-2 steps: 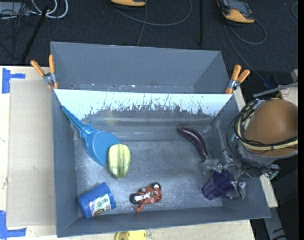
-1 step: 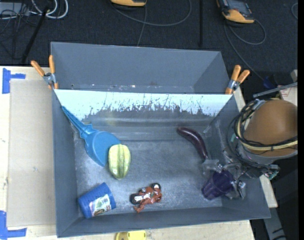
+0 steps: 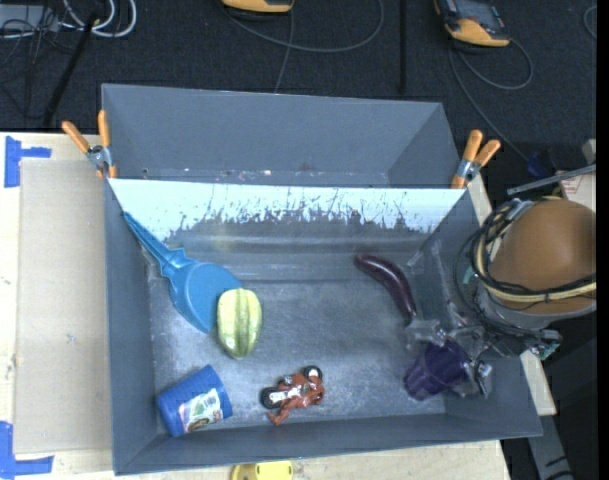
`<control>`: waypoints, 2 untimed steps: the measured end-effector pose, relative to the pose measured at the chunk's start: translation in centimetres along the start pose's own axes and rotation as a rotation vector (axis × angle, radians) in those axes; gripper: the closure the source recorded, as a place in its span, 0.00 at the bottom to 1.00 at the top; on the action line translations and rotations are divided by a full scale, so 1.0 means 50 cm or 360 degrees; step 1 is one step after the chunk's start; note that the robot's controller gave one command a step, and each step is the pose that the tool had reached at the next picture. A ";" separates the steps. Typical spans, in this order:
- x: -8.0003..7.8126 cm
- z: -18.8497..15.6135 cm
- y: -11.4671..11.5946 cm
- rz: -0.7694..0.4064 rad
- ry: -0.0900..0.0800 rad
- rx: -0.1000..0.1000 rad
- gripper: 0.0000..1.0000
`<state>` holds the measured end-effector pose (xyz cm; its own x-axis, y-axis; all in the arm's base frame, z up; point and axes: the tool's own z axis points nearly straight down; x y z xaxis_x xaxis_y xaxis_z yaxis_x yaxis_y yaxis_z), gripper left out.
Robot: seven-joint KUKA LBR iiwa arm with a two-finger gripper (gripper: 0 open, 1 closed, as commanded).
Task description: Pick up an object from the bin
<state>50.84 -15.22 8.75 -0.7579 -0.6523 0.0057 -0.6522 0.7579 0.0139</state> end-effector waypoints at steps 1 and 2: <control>0.002 -0.033 0.002 -0.0005 -0.0007 0.0008 1.00; 0.002 -0.068 -0.001 0.0000 -0.0010 0.0019 1.00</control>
Offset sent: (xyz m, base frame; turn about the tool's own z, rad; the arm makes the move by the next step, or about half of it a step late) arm -0.0001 0.0001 0.0663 0.0000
